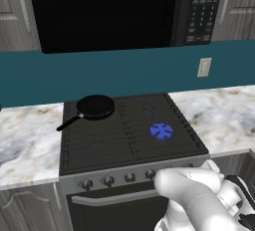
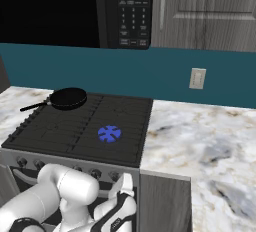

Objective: Turn off the front right burner of the stove.

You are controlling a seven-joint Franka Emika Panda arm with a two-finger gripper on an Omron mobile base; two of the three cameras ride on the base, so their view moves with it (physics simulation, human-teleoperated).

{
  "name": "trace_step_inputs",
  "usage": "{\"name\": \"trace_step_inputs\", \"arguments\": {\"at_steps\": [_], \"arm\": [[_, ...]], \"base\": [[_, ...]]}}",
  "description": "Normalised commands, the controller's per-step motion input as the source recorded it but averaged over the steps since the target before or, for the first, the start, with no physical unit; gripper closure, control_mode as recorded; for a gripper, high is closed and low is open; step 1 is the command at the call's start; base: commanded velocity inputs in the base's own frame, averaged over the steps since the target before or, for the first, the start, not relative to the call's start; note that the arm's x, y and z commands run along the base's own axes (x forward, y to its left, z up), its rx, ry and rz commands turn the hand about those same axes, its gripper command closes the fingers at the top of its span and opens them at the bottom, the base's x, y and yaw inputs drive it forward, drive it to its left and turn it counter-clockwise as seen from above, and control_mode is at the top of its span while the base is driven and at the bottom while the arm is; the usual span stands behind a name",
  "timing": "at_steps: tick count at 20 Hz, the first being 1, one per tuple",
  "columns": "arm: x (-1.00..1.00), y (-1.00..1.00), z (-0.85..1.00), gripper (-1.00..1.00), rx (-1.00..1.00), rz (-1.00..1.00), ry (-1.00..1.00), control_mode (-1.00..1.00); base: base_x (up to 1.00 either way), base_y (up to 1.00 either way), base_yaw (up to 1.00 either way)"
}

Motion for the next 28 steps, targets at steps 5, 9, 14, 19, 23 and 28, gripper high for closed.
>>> {"name": "trace_step_inputs", "arguments": {"at_steps": [5,9,14,19,23,28], "arm": [[-0.01,0.01,0.39,1.0,0.39,-0.03,0.01,-1.0],[-0.01,0.05,0.24,1.0,0.39,-0.02,0.01,-1.0],[-0.08,0.01,0.13,1.0,0.45,-0.02,0.08,-1.0],[-0.05,0.02,0.09,1.0,0.53,-0.03,0.12,-1.0],[-0.08,0.07,0.12,1.0,0.55,-0.03,0.1,-1.0],[-0.07,0.05,0.09,1.0,0.59,-0.02,0.11,-1.0]], "base": [[0.0,0.0,0.0],[0.0,0.0,0.0],[0.0,0.0,0.0],[0.0,0.0,0.0],[0.0,0.0,0.0],[0.0,0.0,0.0]]}}
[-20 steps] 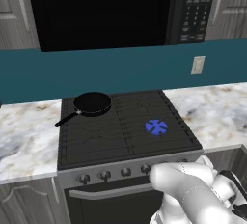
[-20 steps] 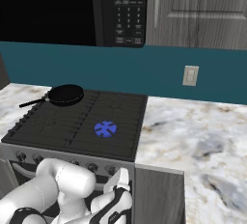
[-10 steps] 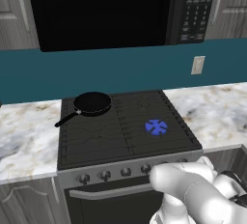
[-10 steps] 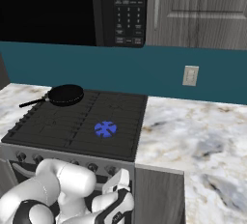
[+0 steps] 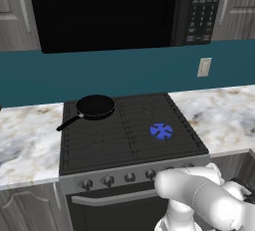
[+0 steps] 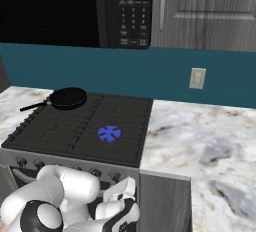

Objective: Turn off the front right burner of the stove.

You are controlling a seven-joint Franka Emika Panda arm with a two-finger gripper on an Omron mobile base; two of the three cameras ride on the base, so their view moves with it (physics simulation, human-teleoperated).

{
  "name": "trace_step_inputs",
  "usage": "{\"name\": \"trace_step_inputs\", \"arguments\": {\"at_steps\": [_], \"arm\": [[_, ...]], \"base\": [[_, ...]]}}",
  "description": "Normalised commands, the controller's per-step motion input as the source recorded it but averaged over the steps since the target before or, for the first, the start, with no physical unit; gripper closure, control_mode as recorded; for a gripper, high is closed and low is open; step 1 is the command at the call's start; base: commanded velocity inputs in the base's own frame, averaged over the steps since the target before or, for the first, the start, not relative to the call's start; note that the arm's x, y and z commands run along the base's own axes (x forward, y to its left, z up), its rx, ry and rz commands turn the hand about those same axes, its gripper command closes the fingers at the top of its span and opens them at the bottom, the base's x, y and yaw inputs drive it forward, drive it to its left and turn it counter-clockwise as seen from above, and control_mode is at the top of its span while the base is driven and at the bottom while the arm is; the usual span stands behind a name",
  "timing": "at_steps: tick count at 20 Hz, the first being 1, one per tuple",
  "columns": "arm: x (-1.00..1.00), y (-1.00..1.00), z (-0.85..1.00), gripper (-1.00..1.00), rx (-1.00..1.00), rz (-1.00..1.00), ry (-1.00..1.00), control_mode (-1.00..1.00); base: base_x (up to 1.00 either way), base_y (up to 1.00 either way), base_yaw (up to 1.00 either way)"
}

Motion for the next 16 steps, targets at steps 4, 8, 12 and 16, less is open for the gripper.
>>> {"name": "trace_step_inputs", "arguments": {"at_steps": [4,8,12,16], "arm": [[-0.1,0.01,0.03,1.0,0.61,-0.01,0.08,-1.0],[-0.03,0.04,0.03,1.0,0.6,0.0,0.05,-1.0],[0.0,0.06,0.11,1.0,0.57,0.0,0.01,-1.0],[0.0,0.0,0.11,1.0,0.55,0.0,0.01,-1.0]], "base": [[0.0,0.0,0.0],[0.0,0.0,0.0],[0.0,0.0,0.0],[0.0,0.0,0.0]]}}
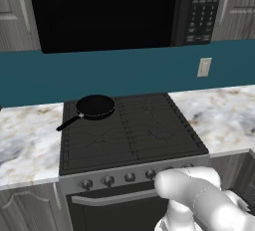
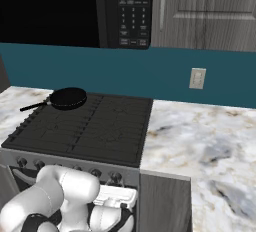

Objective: Turn off the front right burner of the stove.

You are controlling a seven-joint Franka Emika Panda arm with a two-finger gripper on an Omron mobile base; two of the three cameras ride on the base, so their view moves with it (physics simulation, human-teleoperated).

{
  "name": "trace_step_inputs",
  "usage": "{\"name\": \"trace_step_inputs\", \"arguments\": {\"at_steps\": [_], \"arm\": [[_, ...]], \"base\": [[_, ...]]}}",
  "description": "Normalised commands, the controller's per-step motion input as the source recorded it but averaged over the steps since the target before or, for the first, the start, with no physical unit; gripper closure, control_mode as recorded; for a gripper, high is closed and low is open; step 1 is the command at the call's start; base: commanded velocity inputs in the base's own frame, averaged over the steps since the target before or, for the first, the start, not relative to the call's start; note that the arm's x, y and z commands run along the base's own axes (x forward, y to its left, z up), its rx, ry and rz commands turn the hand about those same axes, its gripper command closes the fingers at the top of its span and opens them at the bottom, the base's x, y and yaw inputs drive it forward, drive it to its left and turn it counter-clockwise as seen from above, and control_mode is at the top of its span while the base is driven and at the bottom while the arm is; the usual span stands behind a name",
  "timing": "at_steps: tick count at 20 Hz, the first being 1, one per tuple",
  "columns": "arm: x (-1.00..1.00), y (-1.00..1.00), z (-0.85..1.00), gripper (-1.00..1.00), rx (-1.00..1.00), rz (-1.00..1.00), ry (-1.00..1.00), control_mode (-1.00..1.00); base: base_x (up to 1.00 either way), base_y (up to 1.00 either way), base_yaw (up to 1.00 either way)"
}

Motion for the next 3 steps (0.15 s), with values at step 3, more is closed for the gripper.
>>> {"name": "trace_step_inputs", "arguments": {"at_steps": [3], "arm": [[0.0,0.0,0.11,1.0,0.52,0.0,0.02,-1.0]], "base": [[0.0,0.0,0.0]]}}
